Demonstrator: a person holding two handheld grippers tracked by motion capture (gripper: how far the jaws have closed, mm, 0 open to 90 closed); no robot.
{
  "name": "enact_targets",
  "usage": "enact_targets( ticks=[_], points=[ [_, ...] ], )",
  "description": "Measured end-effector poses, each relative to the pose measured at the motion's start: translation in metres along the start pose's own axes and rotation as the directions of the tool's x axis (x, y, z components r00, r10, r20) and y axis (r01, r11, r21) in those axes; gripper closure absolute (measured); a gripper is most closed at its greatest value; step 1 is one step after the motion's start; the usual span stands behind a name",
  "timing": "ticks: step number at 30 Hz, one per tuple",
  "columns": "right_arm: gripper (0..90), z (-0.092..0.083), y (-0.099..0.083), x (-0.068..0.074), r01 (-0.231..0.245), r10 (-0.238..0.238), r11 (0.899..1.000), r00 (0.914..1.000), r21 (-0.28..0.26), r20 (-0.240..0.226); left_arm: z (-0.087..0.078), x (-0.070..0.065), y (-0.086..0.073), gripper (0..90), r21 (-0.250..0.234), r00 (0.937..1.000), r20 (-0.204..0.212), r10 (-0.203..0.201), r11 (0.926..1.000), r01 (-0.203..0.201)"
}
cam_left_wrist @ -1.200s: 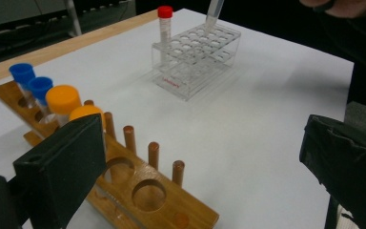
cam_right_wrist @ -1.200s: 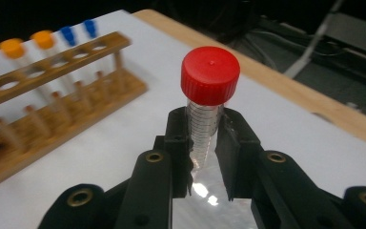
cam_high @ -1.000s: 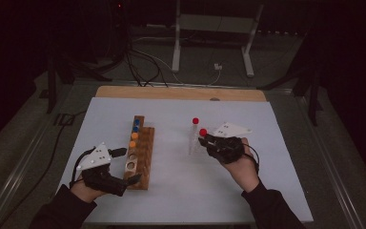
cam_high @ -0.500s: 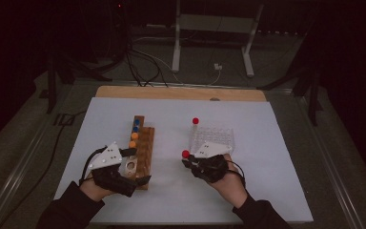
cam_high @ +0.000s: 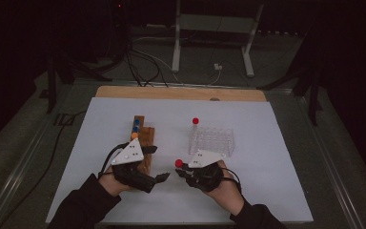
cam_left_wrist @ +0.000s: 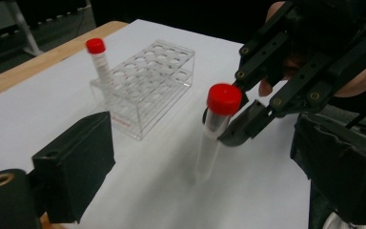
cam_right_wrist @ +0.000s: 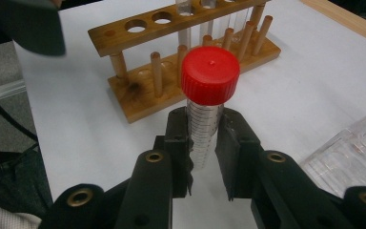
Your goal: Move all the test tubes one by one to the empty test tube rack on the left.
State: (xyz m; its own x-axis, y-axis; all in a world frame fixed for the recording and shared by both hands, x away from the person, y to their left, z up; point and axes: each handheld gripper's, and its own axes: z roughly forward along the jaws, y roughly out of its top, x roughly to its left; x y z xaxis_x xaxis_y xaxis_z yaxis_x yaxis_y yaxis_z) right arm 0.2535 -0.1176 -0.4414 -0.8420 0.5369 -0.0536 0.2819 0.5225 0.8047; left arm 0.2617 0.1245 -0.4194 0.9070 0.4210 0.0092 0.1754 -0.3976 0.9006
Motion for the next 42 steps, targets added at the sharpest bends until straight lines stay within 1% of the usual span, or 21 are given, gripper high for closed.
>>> enact_targets(
  ticks=[2, 5, 8, 9, 11, 12, 15, 17, 20, 26, 31, 32, 33, 39, 42],
  points=[
    [74.8, -0.001, 0.000, 0.000, -0.003, 0.003, 1.000, 1.0000, -0.003, -0.001, 0.003, -0.001, 0.002, 9.3, -0.004, 0.9999, 0.001, 0.010, 0.9999, -0.010],
    [74.8, -0.002, 0.000, 0.000, -0.003, 0.003, 1.000, 1.0000, -0.006, -0.001, 0.006, -0.001, 0.005, 15.8, -0.013, 1.0000, -0.003, 0.008, 0.9999, -0.008],
    [74.8, -0.002, 0.001, 0.001, -0.001, 0.001, 1.000, 1.0000, -0.008, -0.002, 0.011, -0.001, 0.007, 17.2, -0.014, 0.9999, 0.012, 0.007, 0.9999, -0.007],
    [74.8, -0.002, 0.001, 0.001, -0.002, 0.002, 1.000, 1.0000, -0.009, -0.002, 0.012, -0.002, 0.008, 19.1, -0.013, 0.9999, 0.012, 0.012, 0.9998, -0.012],
    [74.8, -0.002, 0.001, 0.000, -0.002, 0.002, 1.000, 1.0000, -0.009, -0.001, 0.016, -0.003, 0.009, 22.1, -0.016, 0.9995, 0.028, 0.014, 0.9998, -0.014],
    [74.8, -0.002, 0.001, 0.000, -0.002, 0.002, 1.000, 1.0000, -0.010, -0.002, 0.017, -0.004, 0.010, 24.6, -0.016, 0.9996, 0.026, 0.014, 0.9998, -0.013],
    [74.8, -0.002, 0.001, 0.000, 0.001, -0.001, 1.000, 1.0000, -0.010, -0.002, 0.022, -0.006, 0.012, 32.8, -0.014, 0.9989, 0.041, 0.024, 0.9996, -0.024],
    [74.8, -0.003, 0.002, 0.001, 0.002, -0.002, 1.000, 1.0000, -0.013, -0.003, 0.024, -0.007, 0.013, 38.3, -0.010, 0.9987, 0.039, 0.032, 0.9994, -0.032],
    [74.8, -0.003, 0.002, 0.001, 0.002, -0.002, 1.000, 1.0000, -0.015, -0.006, 0.028, -0.007, 0.014, 45.3, -0.010, 0.9982, 0.048, 0.036, 0.9993, -0.036],
    [74.8, -0.004, 0.002, 0.001, 0.002, -0.002, 1.000, 1.0000, -0.021, -0.007, 0.032, -0.007, 0.013, 57.3, -0.008, 0.9976, 0.051, 0.046, 0.9989, -0.046],
    [74.7, -0.004, 0.002, 0.000, 0.000, 0.000, 1.000, 1.0000, -0.022, -0.005, 0.034, -0.007, 0.011, 68.5, 0.000, 0.9961, 0.064, 0.061, 0.9981, -0.061],
    [74.8, -0.004, 0.002, 0.000, -0.001, 0.001, 1.000, 1.0000, -0.021, -0.006, 0.034, -0.007, 0.011, 68.7, -0.002, 0.9956, 0.059, 0.073, 0.9973, -0.073],
    [74.8, -0.004, 0.002, 0.000, 0.000, 0.000, 1.000, 1.0000, -0.021, -0.005, 0.034, -0.007, 0.010, 69.5, -0.002, 0.9953, 0.059, 0.077, 0.9970, -0.077],
    [74.6, -0.004, 0.002, -0.001, -0.009, 0.008, 1.000, 0.9999, -0.024, -0.008, 0.033, -0.007, 0.011, 71.4, -0.009, 0.9951, 0.048, 0.086, 0.9963, -0.086],
    [74.3, -0.005, 0.003, -0.002, -0.007, 0.007, 1.000, 0.9999, -0.029, -0.009, 0.033, -0.006, 0.011, 71.5, -0.011, 0.9956, 0.049, 0.080, 0.9968, -0.080]
  ],
)
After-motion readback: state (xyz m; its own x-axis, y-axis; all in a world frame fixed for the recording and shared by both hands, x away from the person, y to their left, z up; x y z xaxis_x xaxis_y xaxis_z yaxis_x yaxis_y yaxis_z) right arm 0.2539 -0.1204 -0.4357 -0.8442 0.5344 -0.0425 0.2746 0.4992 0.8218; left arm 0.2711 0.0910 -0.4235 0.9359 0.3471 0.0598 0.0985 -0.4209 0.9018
